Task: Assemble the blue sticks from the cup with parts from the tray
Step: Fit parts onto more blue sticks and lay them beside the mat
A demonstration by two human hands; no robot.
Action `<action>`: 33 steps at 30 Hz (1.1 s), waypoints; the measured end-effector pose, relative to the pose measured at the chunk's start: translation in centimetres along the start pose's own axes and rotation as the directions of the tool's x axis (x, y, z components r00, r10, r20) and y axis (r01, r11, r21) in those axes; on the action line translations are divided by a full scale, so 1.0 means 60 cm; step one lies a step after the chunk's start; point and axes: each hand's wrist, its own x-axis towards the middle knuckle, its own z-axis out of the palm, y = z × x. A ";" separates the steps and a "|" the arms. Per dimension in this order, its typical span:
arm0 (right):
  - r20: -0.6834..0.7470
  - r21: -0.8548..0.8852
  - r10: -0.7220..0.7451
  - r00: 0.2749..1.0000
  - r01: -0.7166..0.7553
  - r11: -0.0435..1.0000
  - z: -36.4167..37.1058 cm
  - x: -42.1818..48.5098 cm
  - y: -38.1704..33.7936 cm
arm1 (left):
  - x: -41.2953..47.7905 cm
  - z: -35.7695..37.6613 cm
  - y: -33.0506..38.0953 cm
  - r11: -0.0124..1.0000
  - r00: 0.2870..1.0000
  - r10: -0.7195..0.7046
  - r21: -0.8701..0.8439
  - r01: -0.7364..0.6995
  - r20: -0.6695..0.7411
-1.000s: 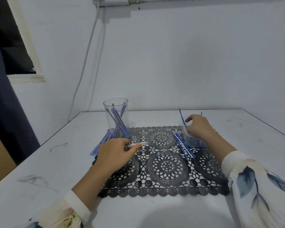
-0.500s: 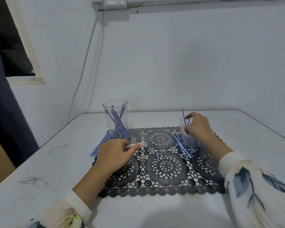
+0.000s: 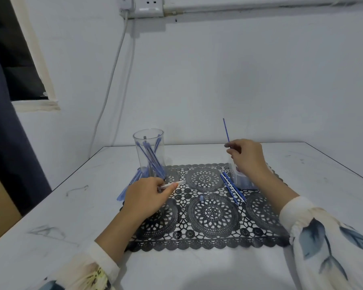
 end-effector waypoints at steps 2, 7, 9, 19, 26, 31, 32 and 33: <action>0.030 -0.027 -0.063 0.998 0.064 0.998 0.000 -0.003 -0.015 | 0.000 0.000 -0.001 1.000 1.000 -0.002 0.009 0.002 0.002; 0.120 -0.072 -0.223 0.967 0.233 0.970 0.005 -0.019 -0.038 | 0.002 -0.001 -0.001 1.000 1.000 -0.010 0.007 0.010 0.008; 0.143 -0.127 -0.305 0.942 0.323 0.938 0.009 -0.029 -0.041 | 0.002 -0.002 -0.001 1.000 1.000 -0.014 0.007 0.014 0.008; 0.127 -0.347 -0.660 0.741 0.656 0.670 0.059 -0.075 0.008 | 0.000 -0.004 0.000 1.000 1.000 -0.017 -0.017 0.017 -0.003; 0.157 -0.344 -0.640 0.753 0.649 0.679 0.066 -0.080 0.015 | 0.001 -0.003 -0.001 1.000 1.000 -0.007 -0.019 0.007 -0.016; 0.154 -0.319 -0.684 0.713 0.691 0.649 0.071 -0.089 0.010 | 0.001 -0.004 0.001 0.999 1.000 -0.006 -0.039 0.005 -0.020; 0.148 -0.331 -0.694 0.704 0.697 0.637 0.071 -0.091 0.009 | 0.000 -0.005 0.002 0.999 1.000 -0.007 -0.042 0.006 -0.021; 0.143 -0.344 -0.698 0.702 0.697 0.630 0.071 -0.093 0.007 | 0.000 -0.005 0.003 0.999 1.000 -0.007 -0.044 0.006 -0.023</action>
